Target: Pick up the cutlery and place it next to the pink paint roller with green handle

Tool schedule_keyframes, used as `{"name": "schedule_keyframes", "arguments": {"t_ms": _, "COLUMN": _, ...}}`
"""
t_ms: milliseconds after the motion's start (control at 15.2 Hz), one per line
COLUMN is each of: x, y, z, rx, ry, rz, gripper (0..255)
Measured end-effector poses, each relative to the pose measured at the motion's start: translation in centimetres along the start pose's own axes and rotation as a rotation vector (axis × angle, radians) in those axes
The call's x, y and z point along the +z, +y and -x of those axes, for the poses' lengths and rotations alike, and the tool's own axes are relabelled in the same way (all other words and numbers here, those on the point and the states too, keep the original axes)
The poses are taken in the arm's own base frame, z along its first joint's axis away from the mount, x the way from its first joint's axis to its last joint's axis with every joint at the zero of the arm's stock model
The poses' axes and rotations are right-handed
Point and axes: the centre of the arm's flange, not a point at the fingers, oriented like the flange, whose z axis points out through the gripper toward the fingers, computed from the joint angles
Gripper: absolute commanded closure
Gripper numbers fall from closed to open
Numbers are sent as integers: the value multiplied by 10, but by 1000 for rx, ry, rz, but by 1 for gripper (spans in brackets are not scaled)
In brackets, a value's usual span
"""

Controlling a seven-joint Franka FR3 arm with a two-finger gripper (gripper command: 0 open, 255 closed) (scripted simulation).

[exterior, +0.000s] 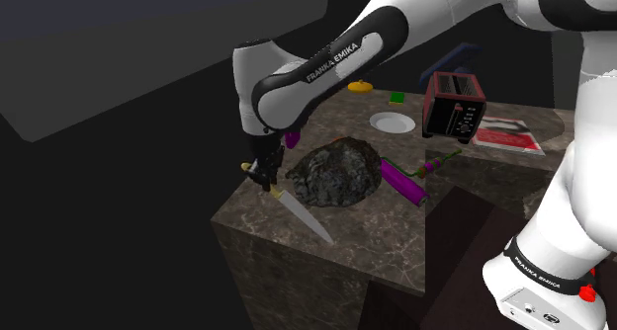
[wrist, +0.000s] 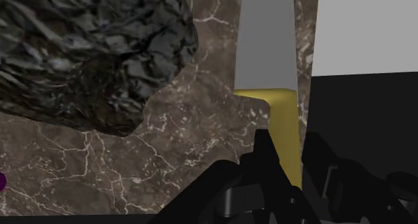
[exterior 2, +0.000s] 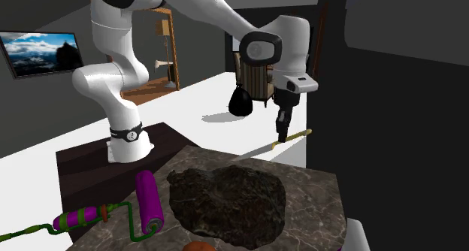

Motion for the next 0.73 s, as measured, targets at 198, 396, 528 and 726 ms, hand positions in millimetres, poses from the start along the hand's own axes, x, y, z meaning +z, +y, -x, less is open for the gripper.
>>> {"name": "schedule_keyframes", "arguments": {"t_ms": 198, "x": 0, "y": 11, "z": 36, "rx": 0, "ry": 0, "rz": 0, "gripper": 255}}
{"name": "schedule_keyframes", "arguments": {"t_ms": 396, "x": -1, "y": 26, "z": 72, "rx": 0, "ry": -1, "rz": 0, "gripper": 255}}
{"name": "schedule_keyframes", "arguments": {"t_ms": 528, "x": -3, "y": 36, "z": 96, "rx": 0, "ry": 0, "rz": 0, "gripper": 255}}
{"name": "schedule_keyframes", "arguments": {"t_ms": 726, "x": -3, "y": 46, "z": 136, "rx": 0, "ry": -1, "rz": 0, "gripper": 255}}
